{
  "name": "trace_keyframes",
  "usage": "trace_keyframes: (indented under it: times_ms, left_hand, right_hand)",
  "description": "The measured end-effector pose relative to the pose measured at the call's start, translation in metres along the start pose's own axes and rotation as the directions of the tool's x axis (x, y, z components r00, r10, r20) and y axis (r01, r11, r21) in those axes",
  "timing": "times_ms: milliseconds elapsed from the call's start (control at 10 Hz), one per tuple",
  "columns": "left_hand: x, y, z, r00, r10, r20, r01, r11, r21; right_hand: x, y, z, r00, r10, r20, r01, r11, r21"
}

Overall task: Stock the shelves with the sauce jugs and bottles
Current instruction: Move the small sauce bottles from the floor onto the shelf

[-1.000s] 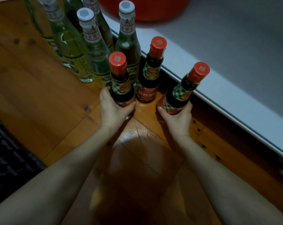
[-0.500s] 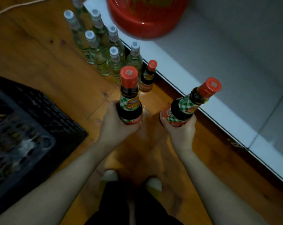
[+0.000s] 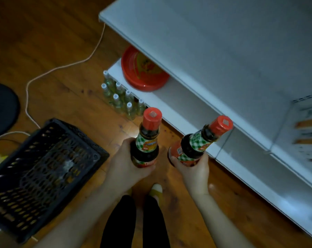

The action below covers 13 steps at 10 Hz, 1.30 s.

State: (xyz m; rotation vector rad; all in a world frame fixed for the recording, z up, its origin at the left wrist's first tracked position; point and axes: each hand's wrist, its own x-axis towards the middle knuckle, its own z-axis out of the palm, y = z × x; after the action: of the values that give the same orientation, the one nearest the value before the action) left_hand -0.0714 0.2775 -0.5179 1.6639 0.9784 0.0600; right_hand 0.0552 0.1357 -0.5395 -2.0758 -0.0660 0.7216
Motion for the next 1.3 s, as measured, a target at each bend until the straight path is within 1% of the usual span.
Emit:
trace_keyframes:
  times_ms: [100,200,300,400,500,600,700,800,1000,1100,1300]
  left_hand:
    - [-0.032,0.039,-0.024,0.999,0.044,-0.016,-0.043,0.999,0.028]
    - [-0.054,0.094,-0.047,0.998,0.061,0.027,-0.062,0.997,0.039]
    - [-0.070,0.129,-0.057,0.988,0.129,0.089,-0.136,0.988,0.071]
    - [-0.086,0.169,-0.063,0.966,0.212,0.147,-0.223,0.973,0.062]
    - [-0.096,0.201,-0.057,0.925,0.317,0.210,-0.332,0.943,0.038]
    - [-0.104,0.234,-0.046,0.888,0.377,0.264,-0.401,0.915,0.039]
    - [-0.115,0.266,-0.026,0.846,0.432,0.313,-0.458,0.889,0.011]
    - [-0.129,0.295,0.006,0.812,0.482,0.330,-0.504,0.863,-0.021]
    - [-0.168,0.347,0.094,0.763,0.542,0.352,-0.547,0.832,-0.097]
    - [-0.186,0.368,0.140,0.724,0.565,0.395,-0.563,0.815,-0.133]
    - [-0.209,0.411,0.226,0.666,0.578,0.472,-0.599,0.791,-0.122]
  right_hand:
    - [-0.038,-0.042,-0.030,0.999,-0.038,-0.016,0.037,0.999,-0.003]
    - [-0.070,-0.084,-0.053,0.995,-0.087,-0.052,0.089,0.996,0.032]
    - [-0.102,-0.118,-0.079,0.987,-0.123,-0.106,0.129,0.990,0.049]
    - [-0.124,-0.139,-0.106,0.975,-0.141,-0.174,0.157,0.984,0.082]
    - [-0.142,-0.157,-0.137,0.951,-0.166,-0.263,0.198,0.975,0.100]
    - [-0.156,-0.168,-0.173,0.924,-0.163,-0.345,0.222,0.965,0.138]
    - [-0.168,-0.170,-0.211,0.899,-0.149,-0.411,0.236,0.957,0.170]
    - [-0.177,-0.164,-0.250,0.875,-0.143,-0.462,0.252,0.950,0.185]
    - [-0.196,-0.139,-0.348,0.847,-0.153,-0.509,0.293,0.933,0.207]
    - [-0.202,-0.120,-0.399,0.826,-0.171,-0.537,0.319,0.927,0.195]
    - [-0.206,-0.086,-0.491,0.798,-0.128,-0.589,0.301,0.931,0.205]
